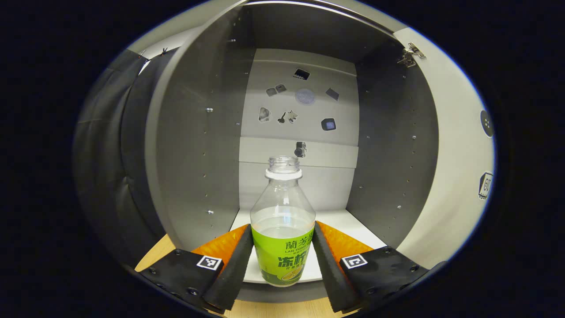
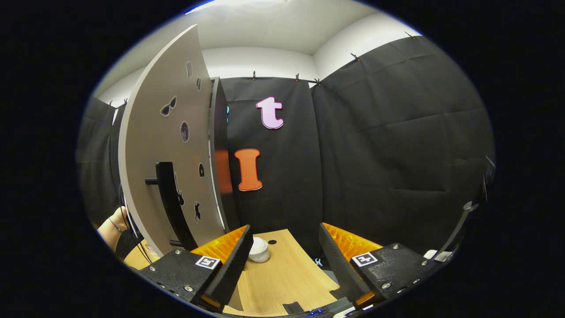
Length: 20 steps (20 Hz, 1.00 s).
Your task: Open the cabinet door with the right hand, grasp the bottle in the cabinet with the left hand and place it on the coaster, then close the cabinet door with the right hand.
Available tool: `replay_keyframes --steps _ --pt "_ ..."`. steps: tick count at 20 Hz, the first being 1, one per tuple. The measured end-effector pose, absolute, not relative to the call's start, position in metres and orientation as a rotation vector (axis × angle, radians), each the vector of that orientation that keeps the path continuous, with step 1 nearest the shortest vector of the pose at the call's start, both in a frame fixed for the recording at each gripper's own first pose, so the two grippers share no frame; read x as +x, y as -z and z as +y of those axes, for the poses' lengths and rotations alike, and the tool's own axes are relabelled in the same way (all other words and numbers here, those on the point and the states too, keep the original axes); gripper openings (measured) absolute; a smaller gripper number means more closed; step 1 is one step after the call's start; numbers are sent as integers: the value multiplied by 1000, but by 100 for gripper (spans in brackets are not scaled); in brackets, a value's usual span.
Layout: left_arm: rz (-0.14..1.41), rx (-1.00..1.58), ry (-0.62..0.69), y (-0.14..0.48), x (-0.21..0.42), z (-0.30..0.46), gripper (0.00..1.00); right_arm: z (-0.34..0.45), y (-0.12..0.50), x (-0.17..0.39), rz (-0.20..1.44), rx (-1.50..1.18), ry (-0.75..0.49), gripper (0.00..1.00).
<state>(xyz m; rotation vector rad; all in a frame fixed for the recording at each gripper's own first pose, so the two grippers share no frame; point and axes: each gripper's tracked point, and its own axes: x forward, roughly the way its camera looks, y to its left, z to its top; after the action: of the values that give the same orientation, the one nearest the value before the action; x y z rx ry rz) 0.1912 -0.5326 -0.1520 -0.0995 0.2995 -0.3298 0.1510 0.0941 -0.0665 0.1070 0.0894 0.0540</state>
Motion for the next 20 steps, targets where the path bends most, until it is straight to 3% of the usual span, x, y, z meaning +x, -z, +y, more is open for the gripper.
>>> replay_keyframes --steps 9,20 --pt "297 -72 275 156 120 -459 83 99 60 147 64 92 -103 93" --pt "429 -109 160 249 63 -353 83 117 56 142 74 59 -129 93"
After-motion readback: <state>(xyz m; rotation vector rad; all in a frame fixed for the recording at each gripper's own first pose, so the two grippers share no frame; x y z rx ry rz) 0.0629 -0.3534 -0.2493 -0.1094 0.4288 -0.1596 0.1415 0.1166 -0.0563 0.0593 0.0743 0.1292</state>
